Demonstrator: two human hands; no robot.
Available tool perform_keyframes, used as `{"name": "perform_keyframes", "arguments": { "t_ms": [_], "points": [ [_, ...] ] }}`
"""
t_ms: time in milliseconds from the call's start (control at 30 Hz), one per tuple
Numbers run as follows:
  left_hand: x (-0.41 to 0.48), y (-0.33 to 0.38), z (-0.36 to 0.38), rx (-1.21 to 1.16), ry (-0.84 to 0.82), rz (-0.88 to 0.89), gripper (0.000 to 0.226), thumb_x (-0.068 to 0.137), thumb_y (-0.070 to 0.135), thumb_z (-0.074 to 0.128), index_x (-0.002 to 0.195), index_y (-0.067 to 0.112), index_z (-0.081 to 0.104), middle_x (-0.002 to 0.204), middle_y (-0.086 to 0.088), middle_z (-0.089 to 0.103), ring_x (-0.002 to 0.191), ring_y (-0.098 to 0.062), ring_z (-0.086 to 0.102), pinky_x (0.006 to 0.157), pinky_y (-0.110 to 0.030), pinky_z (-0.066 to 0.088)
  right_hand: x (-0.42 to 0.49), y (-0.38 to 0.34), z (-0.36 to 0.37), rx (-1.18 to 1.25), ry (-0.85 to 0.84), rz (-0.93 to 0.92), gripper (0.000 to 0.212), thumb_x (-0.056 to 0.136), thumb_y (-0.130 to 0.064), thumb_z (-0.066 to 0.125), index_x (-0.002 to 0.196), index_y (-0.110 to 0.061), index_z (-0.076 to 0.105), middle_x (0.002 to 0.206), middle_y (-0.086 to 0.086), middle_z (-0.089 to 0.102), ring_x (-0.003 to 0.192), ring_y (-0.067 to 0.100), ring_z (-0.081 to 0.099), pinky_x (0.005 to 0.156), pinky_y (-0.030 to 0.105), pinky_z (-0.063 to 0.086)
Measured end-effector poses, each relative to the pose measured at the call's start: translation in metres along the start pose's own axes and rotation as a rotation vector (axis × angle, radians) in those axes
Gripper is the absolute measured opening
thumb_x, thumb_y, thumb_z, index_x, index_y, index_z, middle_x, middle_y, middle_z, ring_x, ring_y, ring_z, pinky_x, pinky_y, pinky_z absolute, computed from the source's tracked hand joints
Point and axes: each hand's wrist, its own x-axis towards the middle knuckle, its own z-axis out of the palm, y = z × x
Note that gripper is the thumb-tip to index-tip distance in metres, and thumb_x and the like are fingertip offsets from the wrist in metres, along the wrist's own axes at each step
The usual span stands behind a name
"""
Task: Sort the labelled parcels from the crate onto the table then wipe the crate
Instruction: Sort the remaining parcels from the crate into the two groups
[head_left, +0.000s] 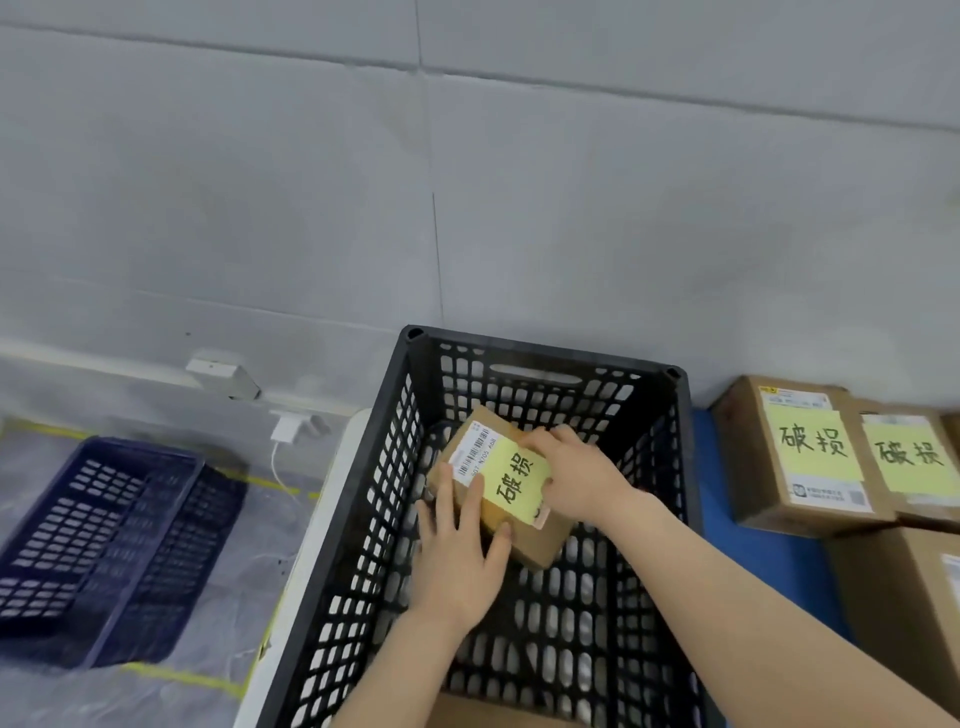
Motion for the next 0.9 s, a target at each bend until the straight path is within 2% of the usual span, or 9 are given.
{"name": "perform_keyframes", "arguments": {
  "t_ms": [100, 200, 300, 367, 533, 633, 733, 800, 900],
  "points": [
    [-0.005, 0.001, 0.004, -0.02, 0.012, 0.019, 0.079, 0.098, 0.05, 0.038, 0.152, 0.028, -0.016, 0.149, 0.007, -0.044, 0.145, -0.034, -0.022, 0.114, -0.045, 0.028, -0.025, 0.002, 0.02, 0.115, -0.049, -0.011, 0.048, 0.085, -0.019, 0.059, 0.128, -0.031, 0.043, 0.112, -0.004, 0.046, 0.103, 0.017, 0.051, 0.089, 0.032, 0.047],
    [-0.006, -0.009, 0.008, -0.042, 0.061, 0.087, 0.079, 0.099, 0.044, 0.038, 0.151, 0.029, -0.02, 0.148, 0.012, -0.045, 0.145, -0.03, -0.022, 0.115, -0.041, 0.025, -0.042, -0.002, 0.038, 0.243, 0.016, -0.024, 0.057, 0.085, -0.012, 0.06, 0.136, -0.029, 0.042, 0.126, -0.006, 0.041, 0.114, 0.013, 0.049, 0.097, 0.023, 0.043],
    [-0.01, -0.021, 0.009, -0.123, 0.152, 0.151, 0.073, 0.098, 0.033, 0.041, 0.153, 0.034, -0.008, 0.152, 0.024, -0.033, 0.14, -0.018, 0.026, 0.085, -0.02, 0.047, -0.05, -0.013, 0.047, 0.341, -0.047, -0.054, 0.072, 0.089, -0.003, 0.052, 0.152, -0.026, 0.024, 0.159, -0.002, 0.008, 0.145, 0.015, 0.022, 0.11, 0.017, 0.027],
    [-0.012, -0.024, 0.008, -0.159, 0.186, 0.162, 0.071, 0.096, 0.027, 0.045, 0.154, 0.033, 0.004, 0.151, 0.03, -0.023, 0.122, -0.008, 0.043, 0.067, -0.011, 0.04, -0.055, -0.018, 0.049, 0.397, -0.086, -0.066, 0.077, 0.09, -0.009, 0.054, 0.154, -0.028, 0.016, 0.162, 0.001, -0.007, 0.149, 0.012, 0.005, 0.113, 0.017, 0.021],
    [-0.025, -0.032, 0.007, -0.083, 0.201, 0.177, 0.069, 0.085, 0.032, 0.035, 0.152, 0.034, 0.019, 0.147, 0.041, -0.016, 0.111, -0.004, 0.048, 0.058, -0.027, 0.052, -0.082, -0.026, 0.055, 0.575, -0.05, 0.002, 0.075, 0.089, -0.01, 0.057, 0.153, -0.026, 0.023, 0.153, -0.019, 0.003, 0.138, -0.004, 0.018, 0.102, 0.004, 0.023],
    [-0.041, -0.03, -0.005, -0.079, 0.194, 0.187, 0.064, 0.091, 0.02, 0.043, 0.151, 0.034, 0.026, 0.147, 0.042, -0.006, 0.095, 0.0, 0.054, 0.054, -0.027, 0.052, -0.105, -0.034, 0.055, 0.605, -0.015, 0.0, 0.072, 0.091, -0.014, 0.057, 0.153, -0.025, 0.023, 0.142, -0.025, 0.009, 0.133, -0.008, 0.02, 0.09, -0.007, 0.02],
    [-0.059, -0.015, -0.027, -0.097, 0.218, 0.216, 0.063, 0.09, 0.02, 0.045, 0.149, 0.035, 0.028, 0.146, 0.042, -0.001, 0.103, 0.017, 0.045, 0.056, -0.024, 0.052, -0.131, -0.044, 0.042, 0.6, 0.044, -0.025, 0.069, 0.092, -0.019, 0.056, 0.153, -0.03, 0.024, 0.141, -0.028, 0.008, 0.128, -0.012, 0.016, 0.084, -0.011, 0.014],
    [-0.076, 0.001, -0.044, -0.084, 0.271, 0.238, 0.066, 0.089, 0.013, 0.049, 0.148, 0.035, 0.029, 0.148, 0.04, 0.001, 0.103, 0.028, 0.035, 0.055, -0.024, 0.052, -0.15, -0.053, 0.027, 0.614, 0.107, -0.055, 0.069, 0.092, -0.021, 0.056, 0.152, -0.035, 0.025, 0.146, -0.03, 0.004, 0.131, -0.012, 0.016, 0.093, -0.007, 0.016],
    [-0.102, 0.024, -0.07, -0.027, 0.416, 0.315, 0.066, 0.084, 0.013, 0.049, 0.146, 0.03, 0.038, 0.155, 0.025, 0.014, 0.099, 0.027, 0.036, 0.043, -0.015, 0.043, -0.181, -0.064, 0.004, 0.627, 0.199, -0.123, 0.069, 0.091, -0.027, 0.057, 0.15, -0.043, 0.025, 0.158, -0.025, -0.001, 0.144, -0.002, 0.013, 0.115, 0.021, 0.025]
  ]
}}
